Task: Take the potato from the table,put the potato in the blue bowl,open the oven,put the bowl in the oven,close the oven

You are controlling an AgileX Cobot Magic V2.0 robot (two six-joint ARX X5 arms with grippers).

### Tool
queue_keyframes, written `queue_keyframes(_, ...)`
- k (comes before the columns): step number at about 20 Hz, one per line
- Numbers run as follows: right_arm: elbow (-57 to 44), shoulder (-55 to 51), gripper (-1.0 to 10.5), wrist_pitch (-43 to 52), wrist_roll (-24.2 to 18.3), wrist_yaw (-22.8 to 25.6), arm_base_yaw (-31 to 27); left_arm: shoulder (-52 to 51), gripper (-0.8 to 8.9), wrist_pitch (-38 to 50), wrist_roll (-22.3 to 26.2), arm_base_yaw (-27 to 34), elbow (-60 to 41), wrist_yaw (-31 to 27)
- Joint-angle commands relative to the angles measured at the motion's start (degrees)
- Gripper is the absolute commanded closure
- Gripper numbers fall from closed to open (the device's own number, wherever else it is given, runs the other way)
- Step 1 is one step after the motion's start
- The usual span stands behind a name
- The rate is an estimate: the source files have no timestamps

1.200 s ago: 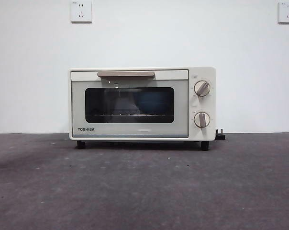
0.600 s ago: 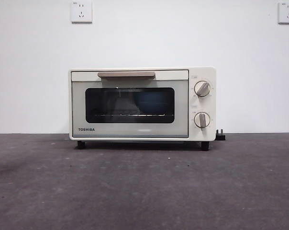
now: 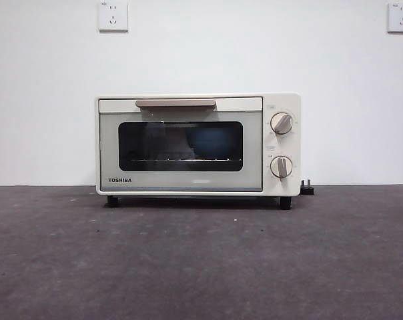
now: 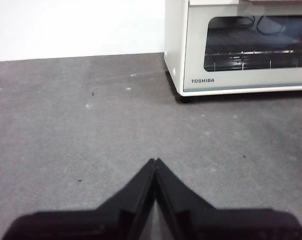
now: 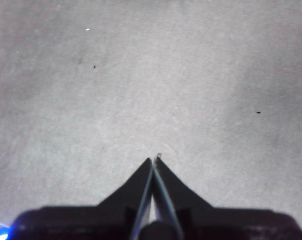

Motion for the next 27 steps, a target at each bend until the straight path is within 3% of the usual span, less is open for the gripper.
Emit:
queue_keyframes(1,-0.59,0.09,9.5,0.44,-0.22,0.02,0.02,-0.13,8.17,0.22,4.11,0.24,-0.59,-0.48)
queue_keyframes(6,-0.59,0.09,9.5,0.44,-0.22,0.02,0.02,-0.13,8.17,0.11,3.30,0.11,-0.59,-2.08)
queue_keyframes(10,-0.59,0.09,9.5,0.44,-0.22,0.02,0.02,-0.13,8.17,0.72,-0.74,-0.02,-0.59,-1.01)
queue_keyframes(23,-0.61,-0.26,9.5,0.66,-0.22,-0.28,0.04,1.33,8.17,0.68,-0.74,-0.04,-0.59,-1.01)
queue_keyframes(27,-0.72,-7.30,9.5,2.10,-0.37,2.99,-1.68,1.68,8.18,0.66,-0.74,-0.04,-0.59,-1.16)
